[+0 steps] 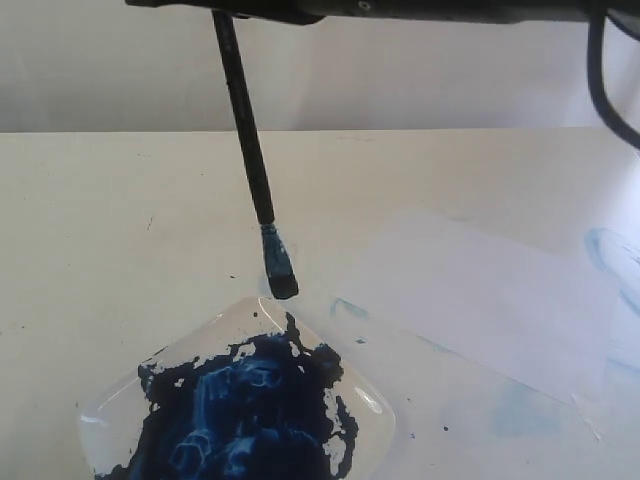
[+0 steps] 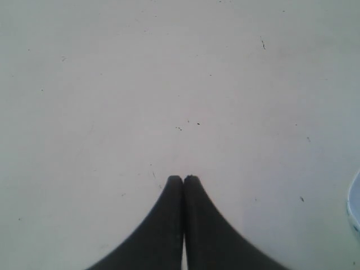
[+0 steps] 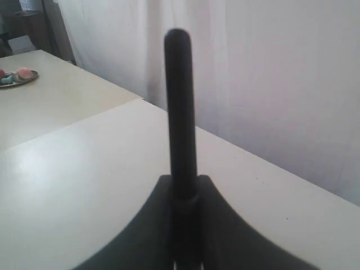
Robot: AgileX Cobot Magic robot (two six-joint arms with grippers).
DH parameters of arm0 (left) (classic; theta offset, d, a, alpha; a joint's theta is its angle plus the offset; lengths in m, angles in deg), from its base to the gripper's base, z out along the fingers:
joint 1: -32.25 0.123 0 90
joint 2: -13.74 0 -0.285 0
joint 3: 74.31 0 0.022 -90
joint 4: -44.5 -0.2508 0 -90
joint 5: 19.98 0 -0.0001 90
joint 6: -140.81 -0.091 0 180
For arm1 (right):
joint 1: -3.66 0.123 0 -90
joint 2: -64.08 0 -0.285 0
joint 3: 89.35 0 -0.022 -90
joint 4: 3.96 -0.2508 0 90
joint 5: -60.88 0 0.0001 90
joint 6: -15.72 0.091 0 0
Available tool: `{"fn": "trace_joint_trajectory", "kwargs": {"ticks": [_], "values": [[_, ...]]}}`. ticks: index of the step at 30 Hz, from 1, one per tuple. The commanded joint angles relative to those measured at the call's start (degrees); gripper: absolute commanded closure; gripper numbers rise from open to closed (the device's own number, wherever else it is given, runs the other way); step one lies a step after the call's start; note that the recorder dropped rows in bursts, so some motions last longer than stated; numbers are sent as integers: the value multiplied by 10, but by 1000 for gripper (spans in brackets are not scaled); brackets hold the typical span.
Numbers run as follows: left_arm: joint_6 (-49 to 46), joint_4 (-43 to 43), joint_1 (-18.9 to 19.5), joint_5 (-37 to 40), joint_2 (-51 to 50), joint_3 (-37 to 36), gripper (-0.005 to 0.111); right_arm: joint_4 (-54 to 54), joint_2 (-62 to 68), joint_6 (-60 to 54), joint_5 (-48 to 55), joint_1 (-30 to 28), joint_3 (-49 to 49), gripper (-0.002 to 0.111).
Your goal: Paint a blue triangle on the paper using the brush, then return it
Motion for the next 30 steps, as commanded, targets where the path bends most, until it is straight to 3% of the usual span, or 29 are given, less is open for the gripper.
{"fn": "trace_joint_trajectory", "kwargs": {"ticks": [1,6,12,27,30], "values": [[1,4,2,-1,3,-2,107,-178,1,-203,54,-3,-27,108],[1,4,2,-3,3,-2,107,-502,5,-501,122,-35,-35,108],[1,4,2,-3,3,-2,107,-709,36,-677,251,-96,-32,108],[1,0,2,-81,3,-2,107,-746,70,-748,359,-182,48,108],[45,18,2,-101,3,-2,107,-746,75,-760,362,-197,87,108]]}}
